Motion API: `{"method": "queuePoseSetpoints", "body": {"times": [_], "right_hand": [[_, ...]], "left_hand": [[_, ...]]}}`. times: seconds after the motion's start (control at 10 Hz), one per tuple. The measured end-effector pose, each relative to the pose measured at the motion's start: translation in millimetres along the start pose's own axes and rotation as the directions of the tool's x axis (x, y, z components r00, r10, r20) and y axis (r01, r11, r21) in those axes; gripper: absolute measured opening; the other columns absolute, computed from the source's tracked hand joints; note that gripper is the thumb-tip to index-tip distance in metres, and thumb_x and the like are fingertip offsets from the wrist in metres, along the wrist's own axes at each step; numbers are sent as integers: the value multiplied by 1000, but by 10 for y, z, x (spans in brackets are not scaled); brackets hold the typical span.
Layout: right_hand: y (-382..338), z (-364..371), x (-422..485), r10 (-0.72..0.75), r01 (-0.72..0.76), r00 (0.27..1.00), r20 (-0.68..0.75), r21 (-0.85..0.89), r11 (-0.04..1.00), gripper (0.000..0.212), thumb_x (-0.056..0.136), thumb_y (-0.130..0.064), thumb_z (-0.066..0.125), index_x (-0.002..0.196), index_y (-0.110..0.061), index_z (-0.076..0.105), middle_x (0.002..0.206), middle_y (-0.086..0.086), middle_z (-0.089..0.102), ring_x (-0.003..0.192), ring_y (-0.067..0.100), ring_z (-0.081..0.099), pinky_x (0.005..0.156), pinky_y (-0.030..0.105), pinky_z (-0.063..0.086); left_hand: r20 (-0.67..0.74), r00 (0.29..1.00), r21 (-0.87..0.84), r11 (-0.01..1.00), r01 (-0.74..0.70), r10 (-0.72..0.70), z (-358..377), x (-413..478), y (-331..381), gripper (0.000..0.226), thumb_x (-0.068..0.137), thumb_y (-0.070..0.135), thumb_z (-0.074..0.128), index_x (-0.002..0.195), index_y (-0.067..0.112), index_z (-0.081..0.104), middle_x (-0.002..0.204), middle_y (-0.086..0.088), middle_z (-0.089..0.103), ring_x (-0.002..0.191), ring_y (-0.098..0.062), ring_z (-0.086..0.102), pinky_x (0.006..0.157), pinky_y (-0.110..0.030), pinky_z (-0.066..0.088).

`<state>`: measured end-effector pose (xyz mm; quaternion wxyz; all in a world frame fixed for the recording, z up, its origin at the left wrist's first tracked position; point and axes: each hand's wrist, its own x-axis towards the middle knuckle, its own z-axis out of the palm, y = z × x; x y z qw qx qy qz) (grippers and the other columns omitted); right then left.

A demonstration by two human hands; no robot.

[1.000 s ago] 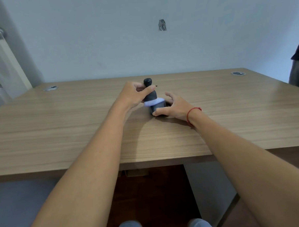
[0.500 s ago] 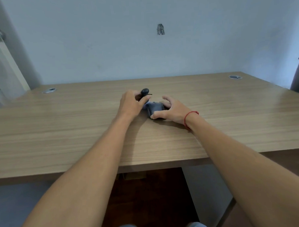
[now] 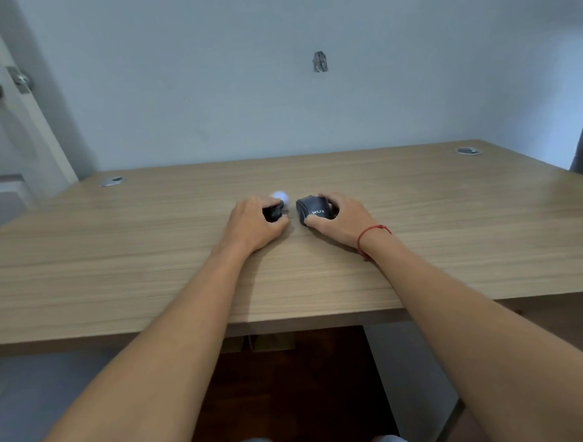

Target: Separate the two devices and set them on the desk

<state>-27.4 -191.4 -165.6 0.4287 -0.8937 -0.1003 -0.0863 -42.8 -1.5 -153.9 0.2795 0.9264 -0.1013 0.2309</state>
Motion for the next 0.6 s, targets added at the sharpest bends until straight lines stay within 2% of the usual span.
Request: {"method": "queuePoseSetpoints", "body": {"times": [0.1, 0.2, 0.3, 0.4, 0.5, 0.6], "right_hand": [[30, 24, 42, 1, -2, 999, -46, -8, 1000, 58, 76, -41, 73, 130, -22, 61, 124, -1, 67, 97, 9, 53, 86, 22, 38], [30, 41, 105, 31, -32, 998, -60, -13, 999, 53, 78, -40, 69, 126, -19, 62, 123, 1, 67, 100, 16, 58, 86, 25, 41], [-1, 36, 192, 65, -69, 997, -48, -75, 995, 49, 81, -44, 64, 124, -22, 60, 122, 2, 66, 114, 26, 61, 94, 32, 46], [-25, 40, 243, 81, -86, 996, -39, -128, 988, 43, 82, -46, 60, 119, -23, 58, 119, 2, 67, 112, 29, 61, 99, 41, 49], [-48, 47, 237, 84, -88, 996, -35, -128, 988, 59, 84, -46, 60, 136, -21, 50, 130, 4, 63, 122, 29, 58, 102, 40, 46], [-61, 22, 155, 81, -84, 996, -34, -95, 992, 68, 83, -47, 61, 141, -17, 40, 132, 5, 59, 124, 30, 56, 98, 38, 45]], "left_hand": [[21, 1000, 14, 1000, 10, -10, 37, 20, -5, 31, 74, 31, 68, 98, 12, 73, 99, -13, 73, 91, -30, 65, 83, -41, 53], [39, 999, 22, 999, 25, -26, 72, 64, -17, 33, 74, 35, 67, 95, 10, 72, 102, -15, 72, 98, -30, 64, 86, -41, 52], [55, 998, 34, 999, 39, -41, 115, 125, -41, 34, 76, 37, 67, 96, 10, 71, 106, -15, 71, 105, -29, 63, 89, -41, 51], [57, 998, 36, 999, 35, -37, 130, 152, -46, 37, 76, 39, 68, 93, 6, 69, 106, -16, 70, 106, -28, 63, 89, -41, 52], [43, 999, 25, 1000, 17, -18, 146, 155, -73, 37, 76, 40, 69, 98, 10, 69, 113, -14, 69, 110, -27, 62, 91, -39, 51], [41, 999, 22, 1000, 17, -18, 136, 125, -45, 43, 76, 41, 68, 113, 19, 66, 136, -8, 57, 129, -21, 51, 104, -34, 43]]}}
